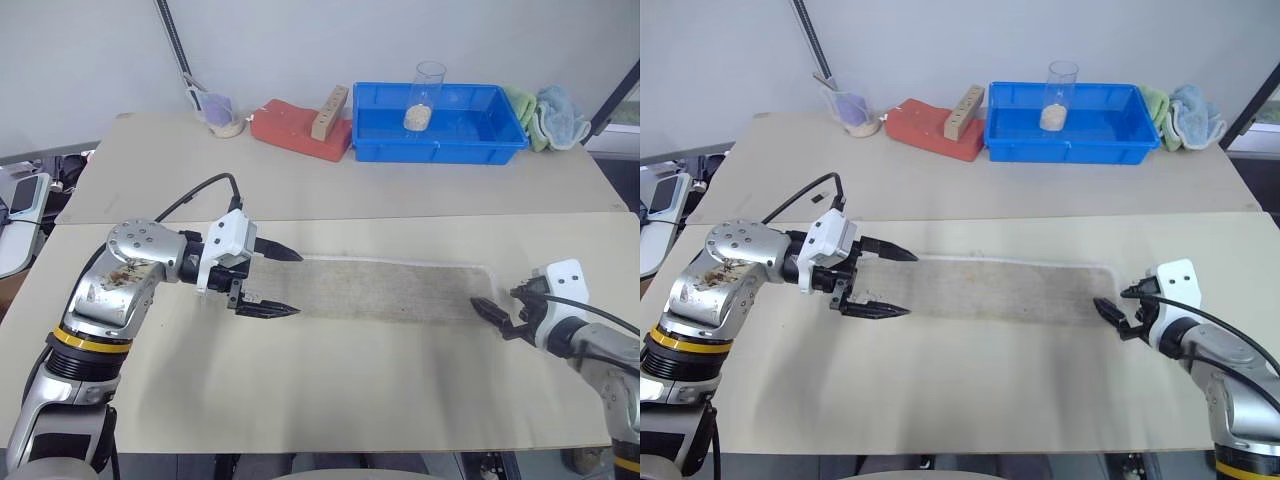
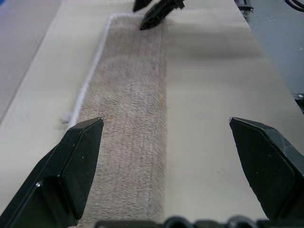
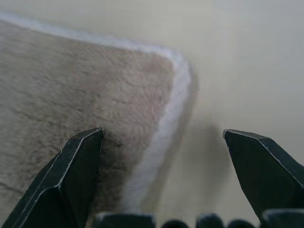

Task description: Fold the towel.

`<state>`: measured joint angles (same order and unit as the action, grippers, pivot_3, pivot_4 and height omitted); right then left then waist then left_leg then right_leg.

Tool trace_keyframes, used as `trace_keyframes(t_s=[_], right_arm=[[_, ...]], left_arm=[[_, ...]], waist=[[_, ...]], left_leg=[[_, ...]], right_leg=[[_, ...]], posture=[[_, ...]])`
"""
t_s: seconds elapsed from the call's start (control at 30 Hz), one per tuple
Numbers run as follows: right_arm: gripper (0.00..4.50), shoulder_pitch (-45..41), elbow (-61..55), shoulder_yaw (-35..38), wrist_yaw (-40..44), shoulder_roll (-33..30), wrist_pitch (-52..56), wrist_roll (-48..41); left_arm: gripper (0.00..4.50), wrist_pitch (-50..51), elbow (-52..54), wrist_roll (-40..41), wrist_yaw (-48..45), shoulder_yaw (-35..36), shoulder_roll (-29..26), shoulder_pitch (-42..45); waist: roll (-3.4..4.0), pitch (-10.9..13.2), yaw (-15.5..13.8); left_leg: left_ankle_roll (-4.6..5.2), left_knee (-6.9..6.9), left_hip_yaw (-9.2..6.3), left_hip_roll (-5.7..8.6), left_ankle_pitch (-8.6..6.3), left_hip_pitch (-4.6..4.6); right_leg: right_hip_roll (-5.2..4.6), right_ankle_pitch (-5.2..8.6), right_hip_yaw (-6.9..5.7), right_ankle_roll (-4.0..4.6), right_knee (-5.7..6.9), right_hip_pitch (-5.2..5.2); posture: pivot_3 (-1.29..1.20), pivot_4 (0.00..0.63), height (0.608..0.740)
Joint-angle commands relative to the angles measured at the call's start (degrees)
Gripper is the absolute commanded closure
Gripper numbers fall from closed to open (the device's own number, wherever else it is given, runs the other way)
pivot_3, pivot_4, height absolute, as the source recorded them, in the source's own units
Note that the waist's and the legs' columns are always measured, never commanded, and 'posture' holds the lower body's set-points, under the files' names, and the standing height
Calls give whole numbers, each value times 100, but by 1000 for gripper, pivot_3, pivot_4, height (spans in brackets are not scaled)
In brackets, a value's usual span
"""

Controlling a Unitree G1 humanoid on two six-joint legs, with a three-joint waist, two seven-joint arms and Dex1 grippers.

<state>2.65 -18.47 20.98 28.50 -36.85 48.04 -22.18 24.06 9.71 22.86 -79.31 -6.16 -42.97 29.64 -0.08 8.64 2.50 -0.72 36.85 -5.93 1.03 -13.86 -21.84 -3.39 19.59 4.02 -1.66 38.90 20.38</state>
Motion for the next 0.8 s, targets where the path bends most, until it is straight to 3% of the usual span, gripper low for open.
trace_keyframes(t_s=[0.03,0.4,0.57,0.8], right_arm=[[810,-17,13,-26,-79,79,183,-83],[4480,-48,-213,-164,-249,178,373,-177],[4480,-119,32,282,-196,-72,380,-220],[4480,-317,1115,876,442,-1217,-20,-165]], left_arm=[[0,-47,150,128,42,73,-21,84],[0,63,338,413,239,212,4,4],[0,35,326,400,330,210,-20,-17],[0,6,279,408,484,204,55,38]], waist=[[-1,0,1],[-2,0,-2],[-2,0,-8],[-1,0,-107]], left_leg=[[0,0,-1,-1,0,0],[0,0,-4,-1,0,8],[0,-1,-3,0,0,8],[0,1,3,7,0,3]], right_leg=[[1,0,0,0,-1,-1],[1,0,-4,0,-7,-13],[0,0,-3,0,-8,-13],[-7,0,-2,0,-25,-16]], posture=[[0,150,740],[0,150,740],[0,150,740],[0,150,740]])
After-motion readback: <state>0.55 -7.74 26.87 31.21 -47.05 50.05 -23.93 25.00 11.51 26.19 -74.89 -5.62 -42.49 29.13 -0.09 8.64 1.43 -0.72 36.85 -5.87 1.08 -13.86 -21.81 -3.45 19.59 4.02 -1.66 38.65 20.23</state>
